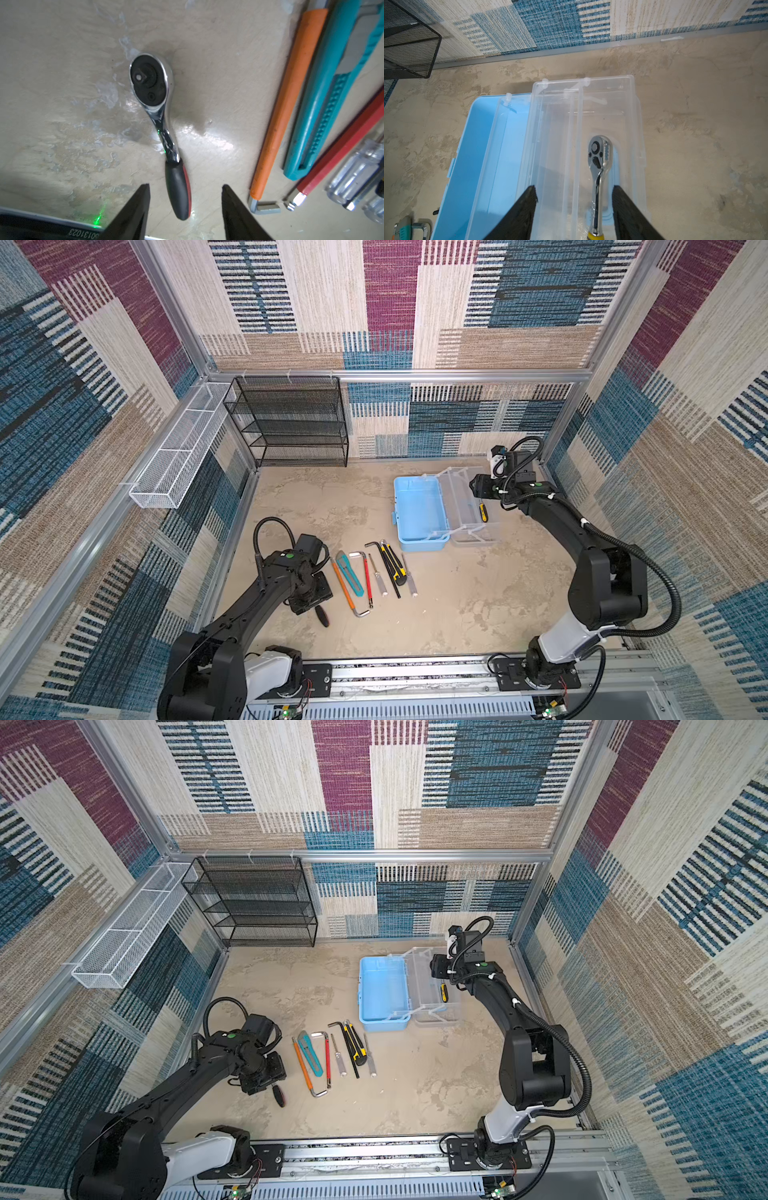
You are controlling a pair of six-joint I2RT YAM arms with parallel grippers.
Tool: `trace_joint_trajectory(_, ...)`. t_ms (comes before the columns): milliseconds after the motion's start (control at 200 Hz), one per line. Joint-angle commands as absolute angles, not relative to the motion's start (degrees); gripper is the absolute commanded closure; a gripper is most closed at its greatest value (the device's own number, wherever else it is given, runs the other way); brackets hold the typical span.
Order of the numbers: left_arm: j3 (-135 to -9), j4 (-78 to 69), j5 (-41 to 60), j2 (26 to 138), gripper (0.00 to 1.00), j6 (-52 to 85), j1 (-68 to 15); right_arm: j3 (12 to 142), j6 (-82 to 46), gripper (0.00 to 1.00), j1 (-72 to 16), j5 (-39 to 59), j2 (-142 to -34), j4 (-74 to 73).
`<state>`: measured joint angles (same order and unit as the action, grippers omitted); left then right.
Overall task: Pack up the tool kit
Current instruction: 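Close the left gripper on the black-and-red ratchet handle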
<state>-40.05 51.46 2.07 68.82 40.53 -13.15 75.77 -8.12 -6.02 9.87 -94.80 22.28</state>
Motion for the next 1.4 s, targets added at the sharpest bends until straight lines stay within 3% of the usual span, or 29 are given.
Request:
trace_joint_trajectory(0, -39.86, 51.56, 2.44, 70.61, 0.44, 41.80, -13.06, 75.93, -9.29, 0.39, -6.06, 9.10, -94.49, 20.60)
trace_joint_trajectory(416, -38.62, 48.05, 1.69, 76.28, 0.64, 42.74, -13.08, 74.62, -9.45, 0.38, -6.07, 8.15, -93.01, 20.71)
trace_joint_trajectory(746, -34.98, 46.14, 0.94, 75.76, 0.71, 44.40, -13.08, 74.79, -9.22, 0.37, -6.09, 8.74, -93.59, 20.65)
trace_joint_trajectory(1032, -34.23, 42.21, 3.15, 76.34, 1.00, 43.71, -13.10, 75.32, -8.94, 0.37, -6.06, 8.62, -93.43, 21.00)
trace_joint_trajectory(1392, -36.28, 41.22, 5.13, 72.45, 1.00, 43.03, -13.10, 74.90, -10.48, 0.37, -6.07, 10.10, -93.08, 20.69)
